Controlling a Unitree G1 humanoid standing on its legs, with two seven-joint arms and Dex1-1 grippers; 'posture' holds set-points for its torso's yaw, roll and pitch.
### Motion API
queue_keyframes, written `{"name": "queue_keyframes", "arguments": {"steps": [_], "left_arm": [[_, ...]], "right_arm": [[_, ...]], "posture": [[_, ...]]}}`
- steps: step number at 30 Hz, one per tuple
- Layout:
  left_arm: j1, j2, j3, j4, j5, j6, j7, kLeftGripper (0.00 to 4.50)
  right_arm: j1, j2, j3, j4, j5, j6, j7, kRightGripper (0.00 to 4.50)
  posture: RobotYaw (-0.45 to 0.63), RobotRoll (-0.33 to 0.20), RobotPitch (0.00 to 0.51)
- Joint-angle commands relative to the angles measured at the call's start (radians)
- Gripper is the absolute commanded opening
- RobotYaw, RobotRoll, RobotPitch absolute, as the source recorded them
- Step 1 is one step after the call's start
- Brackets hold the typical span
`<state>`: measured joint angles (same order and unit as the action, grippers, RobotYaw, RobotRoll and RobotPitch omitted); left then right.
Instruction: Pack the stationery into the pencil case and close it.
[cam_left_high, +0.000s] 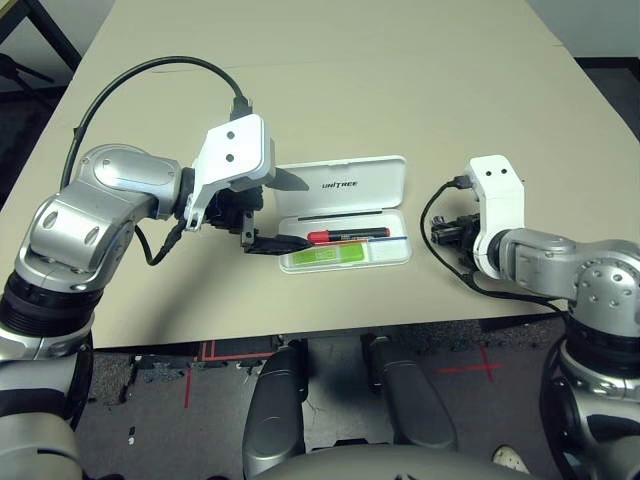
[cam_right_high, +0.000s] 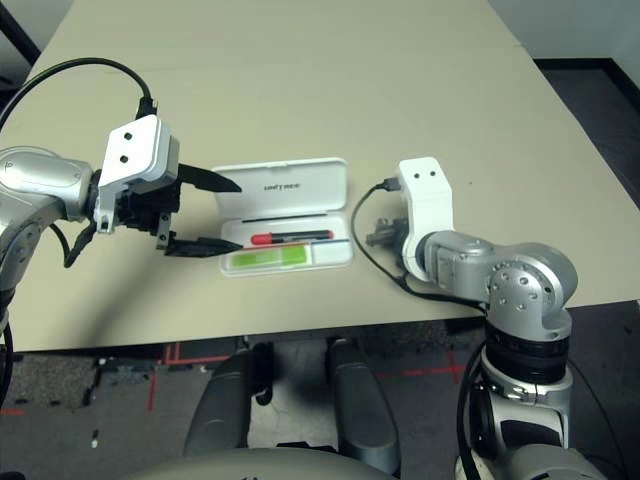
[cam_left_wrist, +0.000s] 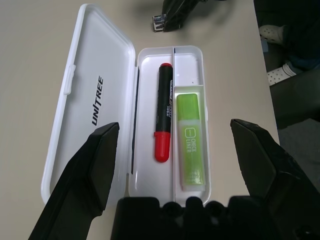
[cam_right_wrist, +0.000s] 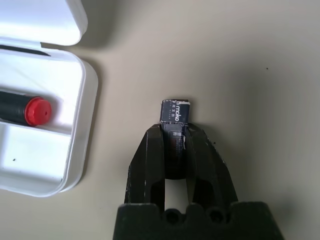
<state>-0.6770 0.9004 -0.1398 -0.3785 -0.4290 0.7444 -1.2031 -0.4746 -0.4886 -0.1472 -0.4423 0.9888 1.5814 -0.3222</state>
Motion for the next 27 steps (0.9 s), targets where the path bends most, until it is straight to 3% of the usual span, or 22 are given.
{"name": "queue_keyframes", "arguments": {"steps": [1,5,9,17,21,27], "left_arm": [[-0.001,0.016,-0.007,-0.021,-0.001,-0.006,-0.003,4.50],[0.005,0.023,-0.004,-0.022,-0.002,-0.015,-0.007,4.50],[0.009,0.028,-0.002,-0.020,-0.002,-0.028,-0.010,4.50],[0.009,0.035,-0.005,-0.011,0.003,-0.044,-0.011,4.50],[0.002,0.041,-0.013,0.001,0.016,-0.053,-0.014,4.50],[0.011,0.052,-0.006,-0.008,0.021,-0.046,-0.006,4.50]], "right_arm": [[-0.021,-0.091,0.070,0.007,0.005,0.033,0.120,0.29],[-0.063,-0.246,0.132,-0.015,0.009,0.000,0.356,0.29],[-0.089,-0.431,0.214,-0.002,-0.050,-0.152,0.635,0.29],[-0.090,-0.687,0.415,0.093,-0.378,-0.686,1.209,0.29],[-0.139,-0.696,0.473,0.230,-0.520,-0.930,1.471,0.29],[-0.229,-0.582,0.520,0.364,-0.646,-1.107,1.664,0.29]], "posture": [[-0.09,0.000,0.226],[-0.08,0.000,0.222],[-0.08,0.000,0.218],[-0.08,0.000,0.213],[-0.07,0.000,0.207],[-0.04,0.000,0.196]]}}
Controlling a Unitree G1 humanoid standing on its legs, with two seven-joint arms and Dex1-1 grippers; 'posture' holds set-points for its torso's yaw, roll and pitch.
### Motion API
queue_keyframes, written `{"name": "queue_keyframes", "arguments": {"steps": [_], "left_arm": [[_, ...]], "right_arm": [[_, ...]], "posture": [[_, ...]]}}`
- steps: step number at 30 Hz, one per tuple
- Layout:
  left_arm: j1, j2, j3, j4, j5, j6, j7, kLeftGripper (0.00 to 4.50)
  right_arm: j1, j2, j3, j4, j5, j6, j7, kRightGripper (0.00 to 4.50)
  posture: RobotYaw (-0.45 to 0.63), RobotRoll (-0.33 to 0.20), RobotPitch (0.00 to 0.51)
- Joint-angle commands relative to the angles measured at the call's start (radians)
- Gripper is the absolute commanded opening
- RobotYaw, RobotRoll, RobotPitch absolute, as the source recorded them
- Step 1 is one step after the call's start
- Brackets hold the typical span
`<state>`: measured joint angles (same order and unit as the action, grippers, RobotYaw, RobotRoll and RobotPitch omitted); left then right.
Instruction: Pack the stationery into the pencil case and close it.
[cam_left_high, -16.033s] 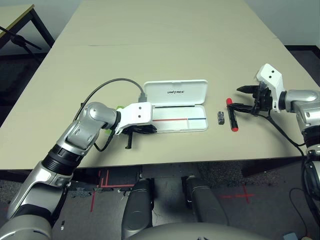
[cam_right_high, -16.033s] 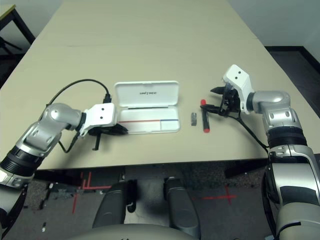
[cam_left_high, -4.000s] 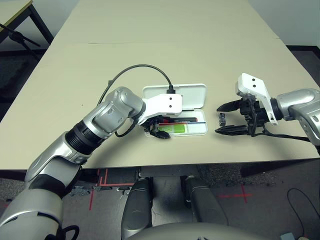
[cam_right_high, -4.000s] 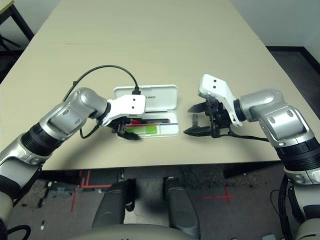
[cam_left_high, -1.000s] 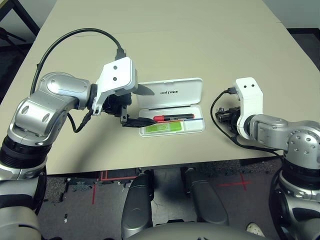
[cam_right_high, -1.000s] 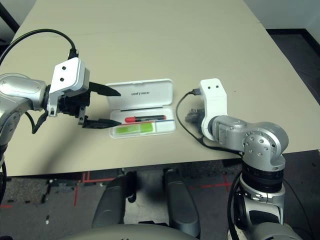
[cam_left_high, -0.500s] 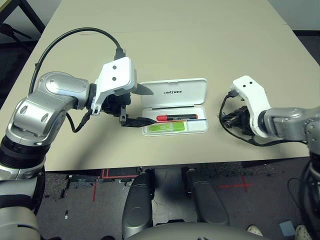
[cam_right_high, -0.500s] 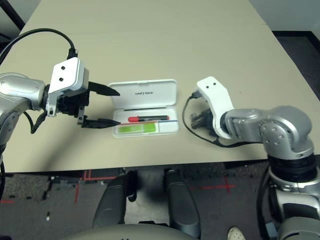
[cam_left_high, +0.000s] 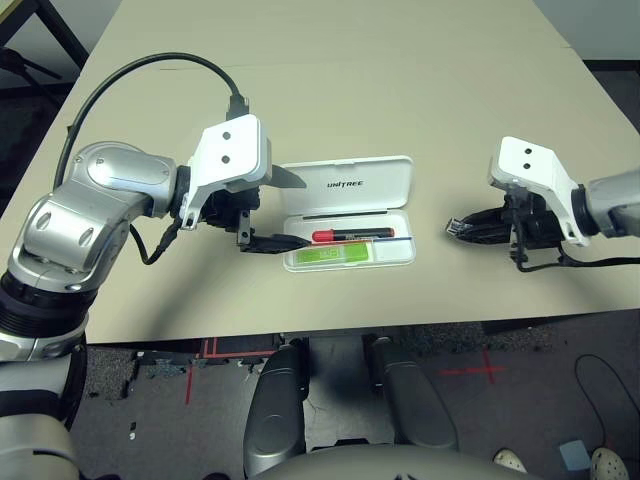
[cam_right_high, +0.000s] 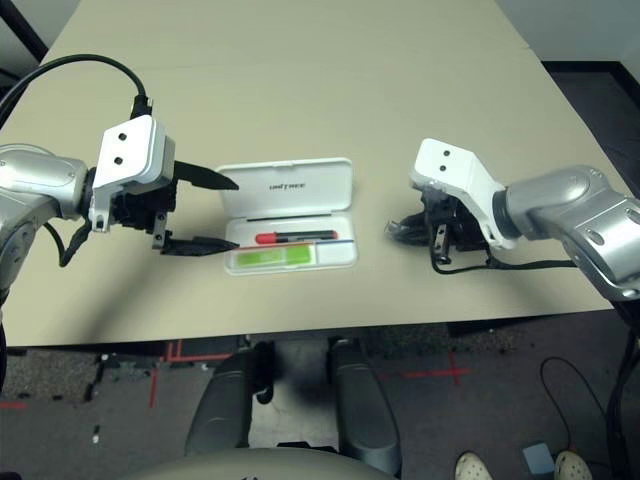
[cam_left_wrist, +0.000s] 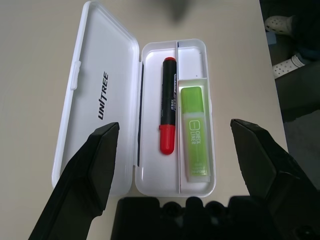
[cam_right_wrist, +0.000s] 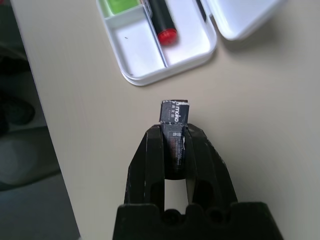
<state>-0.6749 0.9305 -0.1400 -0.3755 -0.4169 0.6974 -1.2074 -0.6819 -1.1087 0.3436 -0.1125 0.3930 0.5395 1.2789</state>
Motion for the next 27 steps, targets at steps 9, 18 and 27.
{"name": "queue_keyframes", "arguments": {"steps": [9,18,27], "left_arm": [[0.026,0.040,0.004,-0.038,0.006,0.019,0.026,4.50],[0.030,0.043,0.001,-0.055,0.005,0.035,0.046,4.50],[0.033,0.044,0.004,-0.072,0.001,0.055,0.059,4.50]], "right_arm": [[-0.060,0.182,0.048,0.110,-0.167,-0.179,0.147,0.29],[-0.102,0.315,0.059,0.183,-0.260,-0.271,0.162,0.29],[-0.108,0.379,0.068,0.212,-0.317,-0.303,0.170,0.29]], "posture": [[0.00,0.000,0.183],[0.02,0.000,0.182],[0.03,0.000,0.178]]}}
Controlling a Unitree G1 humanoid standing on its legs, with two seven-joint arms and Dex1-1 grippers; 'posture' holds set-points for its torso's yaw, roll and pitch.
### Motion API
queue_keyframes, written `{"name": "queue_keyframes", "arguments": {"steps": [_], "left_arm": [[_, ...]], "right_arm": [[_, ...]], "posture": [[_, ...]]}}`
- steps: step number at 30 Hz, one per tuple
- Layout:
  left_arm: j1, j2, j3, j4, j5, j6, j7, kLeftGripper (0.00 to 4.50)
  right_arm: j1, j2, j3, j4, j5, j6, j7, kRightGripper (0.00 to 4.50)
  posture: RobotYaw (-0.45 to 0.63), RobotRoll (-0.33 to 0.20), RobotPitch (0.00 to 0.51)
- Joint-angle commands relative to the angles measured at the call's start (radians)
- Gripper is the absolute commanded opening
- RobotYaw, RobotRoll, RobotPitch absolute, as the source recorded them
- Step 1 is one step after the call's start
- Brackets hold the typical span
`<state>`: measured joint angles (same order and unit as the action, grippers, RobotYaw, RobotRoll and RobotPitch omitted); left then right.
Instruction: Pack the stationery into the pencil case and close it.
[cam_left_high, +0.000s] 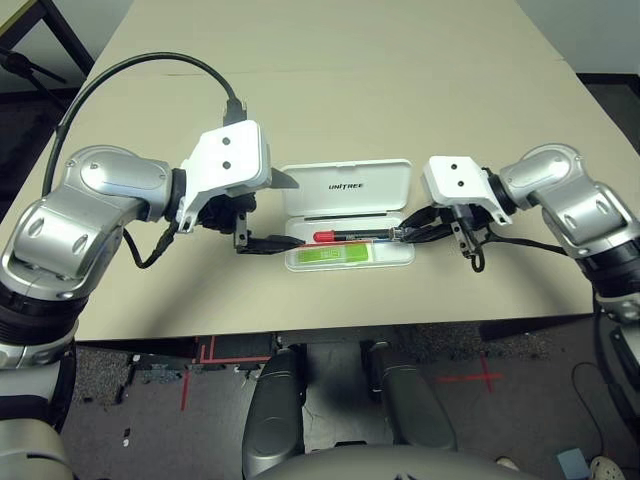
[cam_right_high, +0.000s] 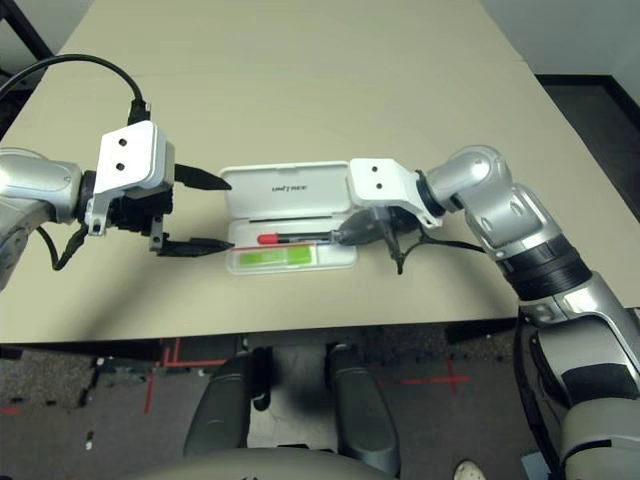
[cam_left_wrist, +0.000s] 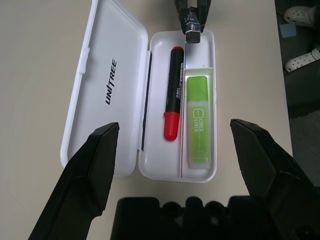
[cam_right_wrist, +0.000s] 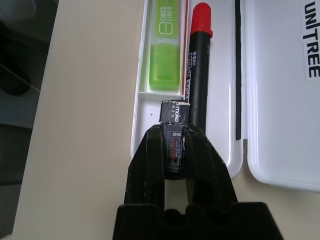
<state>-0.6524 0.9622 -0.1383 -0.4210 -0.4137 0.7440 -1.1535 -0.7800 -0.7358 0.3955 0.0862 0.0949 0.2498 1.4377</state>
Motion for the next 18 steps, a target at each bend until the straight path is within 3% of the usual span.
{"name": "queue_keyframes", "arguments": {"steps": [1,18], "left_arm": [[0.011,0.013,0.002,-0.028,-0.003,0.010,0.007,4.50],[0.010,0.014,-0.001,-0.028,-0.001,0.010,0.009,4.50]], "right_arm": [[-0.008,0.011,0.017,0.015,-0.024,-0.016,0.010,0.29],[0.024,0.061,0.047,0.059,-0.090,-0.056,0.015,0.29]], "posture": [[0.03,0.000,0.178],[0.03,0.000,0.171]]}}
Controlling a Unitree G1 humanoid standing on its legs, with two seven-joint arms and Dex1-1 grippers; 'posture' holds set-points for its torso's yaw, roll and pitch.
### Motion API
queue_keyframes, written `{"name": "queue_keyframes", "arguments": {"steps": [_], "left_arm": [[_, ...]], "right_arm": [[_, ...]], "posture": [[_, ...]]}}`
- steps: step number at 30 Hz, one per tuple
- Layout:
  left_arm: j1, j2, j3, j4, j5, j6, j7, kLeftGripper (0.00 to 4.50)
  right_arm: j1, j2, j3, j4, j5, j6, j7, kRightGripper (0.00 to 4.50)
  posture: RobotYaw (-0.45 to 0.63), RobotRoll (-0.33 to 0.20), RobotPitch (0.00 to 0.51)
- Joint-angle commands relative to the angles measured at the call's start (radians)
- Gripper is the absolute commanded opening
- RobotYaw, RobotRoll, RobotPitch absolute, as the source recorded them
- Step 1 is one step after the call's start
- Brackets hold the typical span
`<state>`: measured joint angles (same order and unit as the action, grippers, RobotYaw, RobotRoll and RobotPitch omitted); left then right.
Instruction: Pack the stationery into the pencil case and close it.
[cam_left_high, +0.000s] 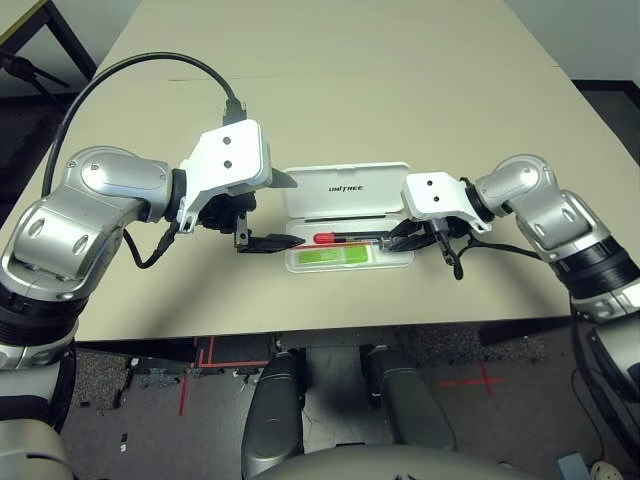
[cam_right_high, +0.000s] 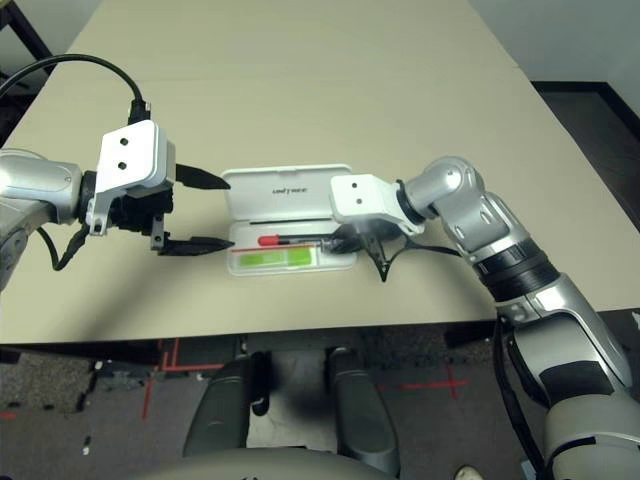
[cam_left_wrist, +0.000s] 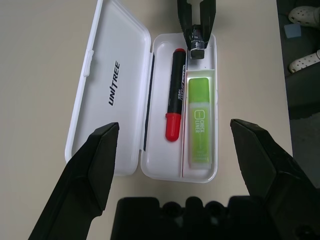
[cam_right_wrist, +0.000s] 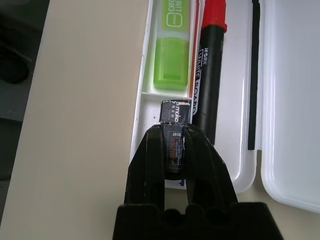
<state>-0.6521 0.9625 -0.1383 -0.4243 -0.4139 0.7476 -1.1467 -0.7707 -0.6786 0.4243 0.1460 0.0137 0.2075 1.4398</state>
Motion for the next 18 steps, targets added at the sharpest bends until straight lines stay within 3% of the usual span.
{"name": "queue_keyframes", "arguments": {"steps": [1,4,5,14,18], "left_arm": [[0.010,0.014,-0.001,-0.024,0.000,0.006,0.002,4.50],[0.014,0.017,0.000,-0.028,-0.002,0.009,0.002,4.50],[0.015,0.018,0.001,-0.028,-0.003,0.009,0.001,4.50],[0.022,0.023,0.004,-0.024,-0.002,0.004,-0.003,4.50],[0.028,0.029,0.007,-0.021,-0.002,0.002,-0.004,4.50]], "right_arm": [[0.016,0.004,0.017,-0.001,-0.010,-0.015,0.014,0.29],[0.022,0.006,0.012,-0.007,-0.011,-0.013,0.012,0.29],[0.023,0.007,0.010,-0.009,-0.011,-0.012,0.011,1.07],[0.027,0.005,-0.022,-0.032,0.012,-0.007,0.007,4.44],[0.023,-0.032,-0.063,-0.086,0.068,0.076,0.035,4.44]], "posture": [[0.03,0.000,0.171],[0.04,0.000,0.174],[0.03,0.000,0.175],[0.03,0.000,0.176],[0.04,0.000,0.176]]}}
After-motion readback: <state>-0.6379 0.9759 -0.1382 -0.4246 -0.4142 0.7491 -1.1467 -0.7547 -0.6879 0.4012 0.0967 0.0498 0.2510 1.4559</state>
